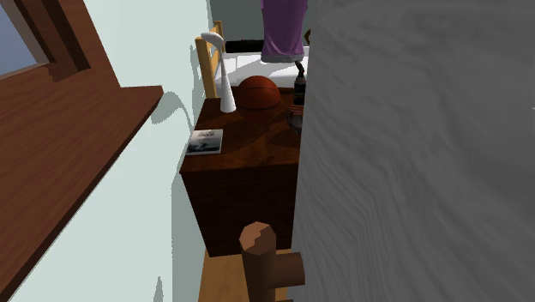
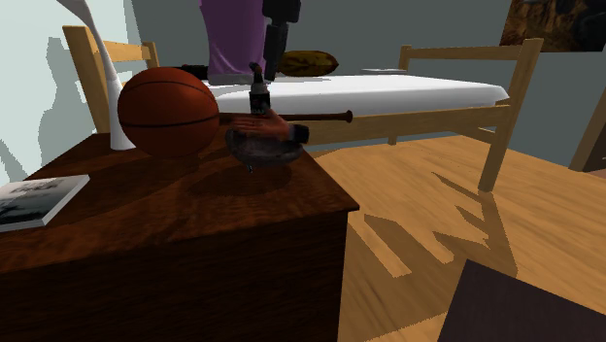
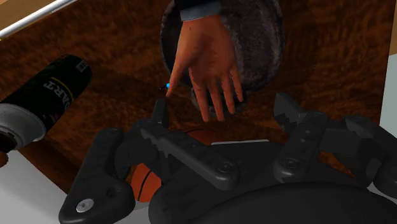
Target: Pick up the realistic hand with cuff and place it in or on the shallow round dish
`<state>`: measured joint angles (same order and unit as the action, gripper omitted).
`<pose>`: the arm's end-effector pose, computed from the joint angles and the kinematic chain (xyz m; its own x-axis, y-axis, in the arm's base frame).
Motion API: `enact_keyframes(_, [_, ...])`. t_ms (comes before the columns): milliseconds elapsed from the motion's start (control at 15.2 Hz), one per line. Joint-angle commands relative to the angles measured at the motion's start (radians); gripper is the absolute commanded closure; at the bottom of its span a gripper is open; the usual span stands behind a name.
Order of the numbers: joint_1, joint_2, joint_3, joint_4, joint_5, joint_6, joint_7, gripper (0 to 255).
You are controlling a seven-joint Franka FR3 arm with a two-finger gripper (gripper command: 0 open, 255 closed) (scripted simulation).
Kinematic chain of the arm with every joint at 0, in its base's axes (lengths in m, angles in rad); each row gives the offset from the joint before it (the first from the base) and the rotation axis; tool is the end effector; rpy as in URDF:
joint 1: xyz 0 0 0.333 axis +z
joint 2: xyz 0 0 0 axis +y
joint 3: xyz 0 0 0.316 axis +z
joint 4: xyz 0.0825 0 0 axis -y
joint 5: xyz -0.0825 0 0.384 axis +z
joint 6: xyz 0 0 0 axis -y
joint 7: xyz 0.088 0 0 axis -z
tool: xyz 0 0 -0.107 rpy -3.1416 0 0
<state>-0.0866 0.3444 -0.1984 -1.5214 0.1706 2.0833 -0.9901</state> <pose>0.6637 -0.1666 0.4885 0.7673 0.6088 0.2017 0.5948 -0.7931 0.1309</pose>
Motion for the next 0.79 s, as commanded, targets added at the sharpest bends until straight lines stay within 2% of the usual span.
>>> enact_keyframes(0, [0.0,0.0,0.0,0.0,0.0,0.0,0.0,0])
enact_keyframes(264, [-0.002,-0.046,-0.007,0.058,-0.013,-0.103,0.009,0])
enact_keyframes(726, [-0.002,-0.046,-0.006,0.058,-0.013,-0.103,0.009,0])
